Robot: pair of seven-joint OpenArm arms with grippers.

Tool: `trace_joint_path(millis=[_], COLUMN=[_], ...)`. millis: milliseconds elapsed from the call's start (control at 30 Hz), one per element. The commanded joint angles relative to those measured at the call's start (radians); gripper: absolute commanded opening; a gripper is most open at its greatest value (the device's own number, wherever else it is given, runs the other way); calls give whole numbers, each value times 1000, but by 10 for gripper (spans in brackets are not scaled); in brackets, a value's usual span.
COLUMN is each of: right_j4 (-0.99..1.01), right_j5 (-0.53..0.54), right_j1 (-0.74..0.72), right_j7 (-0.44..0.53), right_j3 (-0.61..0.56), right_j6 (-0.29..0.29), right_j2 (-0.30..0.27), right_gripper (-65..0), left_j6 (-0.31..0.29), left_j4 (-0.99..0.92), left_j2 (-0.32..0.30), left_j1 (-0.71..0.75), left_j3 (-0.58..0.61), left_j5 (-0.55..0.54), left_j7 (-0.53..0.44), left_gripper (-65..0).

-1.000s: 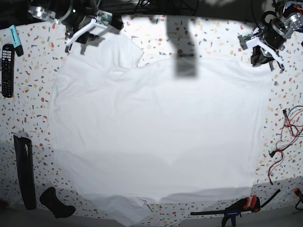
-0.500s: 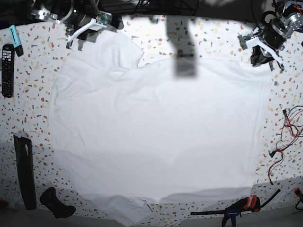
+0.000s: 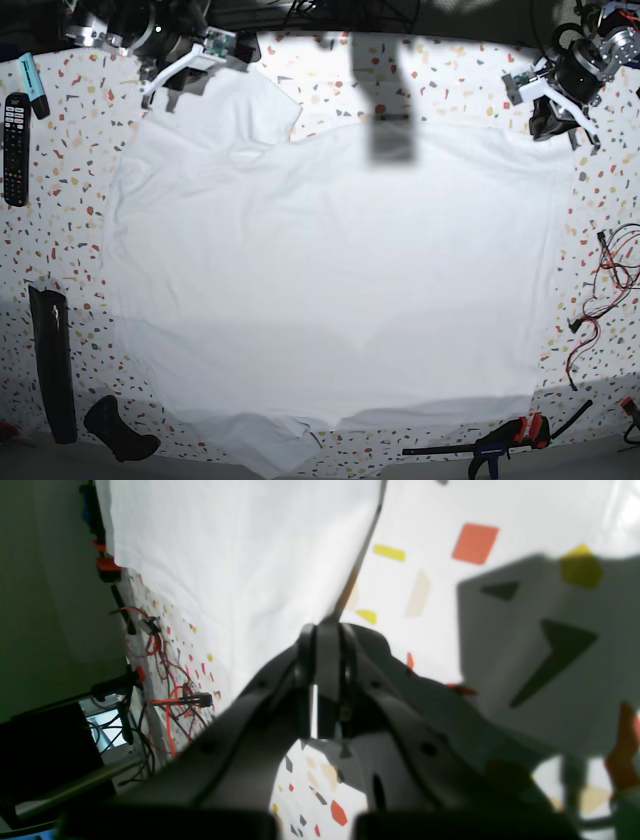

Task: Fold the T-shirt properly
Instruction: 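Move both grippers down to the shirt's collar-side edge, then grasp the collar-side edge with both grippers and lift it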

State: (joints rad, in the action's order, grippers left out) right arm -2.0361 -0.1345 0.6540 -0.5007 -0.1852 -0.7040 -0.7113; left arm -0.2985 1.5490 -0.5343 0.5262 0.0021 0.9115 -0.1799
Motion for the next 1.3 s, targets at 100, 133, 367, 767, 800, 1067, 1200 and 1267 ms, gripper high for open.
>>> trace_joint_path(millis=[100, 133, 367, 767, 800, 1067, 1200, 1267], right_j4=[-14, -13, 45, 70, 70, -9, -93, -134], right_j5=[-4, -11, -154, -192, -192, -98, -41, -36], right_j1=[0, 0, -6, -6, -6, -6, -6, -11], right_j7=[3, 4, 99, 86, 86, 50, 15, -20], right_j3=[5, 5, 5, 2, 2, 2, 2, 2], right_j6=[6, 6, 6, 6, 6, 6, 39, 84], right_j2=[-12, -12, -12, -12, -12, -12, -12, -12], right_gripper=[-325, -325, -325, -598, -636, -650, -650, -650], left_j6=[-15, -15, -15, -15, -15, -15, -14, -14], left_j4=[7, 7, 7, 7, 7, 9, 37, 62], left_j2=[-12, -12, -12, -12, -12, -13, -13, -13], left_j1=[5, 5, 5, 5, 5, 5, 5, 5], left_j3=[-1, -1, -1, -1, -1, -1, -1, -1], left_j5=[-4, -4, -4, -4, -4, -4, -4, -4], left_j7=[-9, -9, -9, -8, -8, -8, 0, 6], left_gripper=[-650, -650, -650, -650, -650, -650, -650, -650])
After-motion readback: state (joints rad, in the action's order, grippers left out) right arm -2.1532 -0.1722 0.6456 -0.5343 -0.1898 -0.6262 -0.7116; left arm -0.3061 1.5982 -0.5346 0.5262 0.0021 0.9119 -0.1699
